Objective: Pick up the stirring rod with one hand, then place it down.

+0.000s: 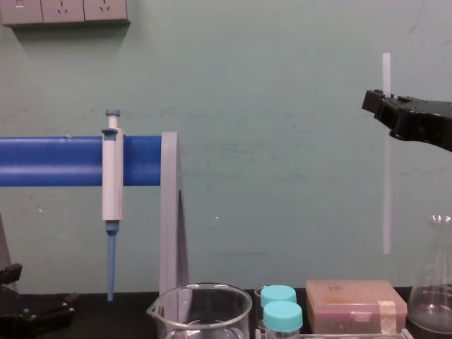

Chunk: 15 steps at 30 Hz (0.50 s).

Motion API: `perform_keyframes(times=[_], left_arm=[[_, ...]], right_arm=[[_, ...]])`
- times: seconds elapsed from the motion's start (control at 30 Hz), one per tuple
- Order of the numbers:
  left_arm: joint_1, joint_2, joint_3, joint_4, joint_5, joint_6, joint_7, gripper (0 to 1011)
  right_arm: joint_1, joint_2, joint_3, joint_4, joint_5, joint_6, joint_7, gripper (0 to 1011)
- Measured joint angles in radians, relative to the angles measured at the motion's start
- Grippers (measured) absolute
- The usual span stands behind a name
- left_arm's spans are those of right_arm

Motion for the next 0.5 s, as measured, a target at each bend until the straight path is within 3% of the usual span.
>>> perform_keyframes(times=[0.5], left_arm=[[0.0, 0.0, 0.0, 0.0, 0.0, 0.0, 0.0, 1000]], right_arm=[[0.014, -0.012, 0.01, 0.024, -0.029, 0.018, 0.0, 68]])
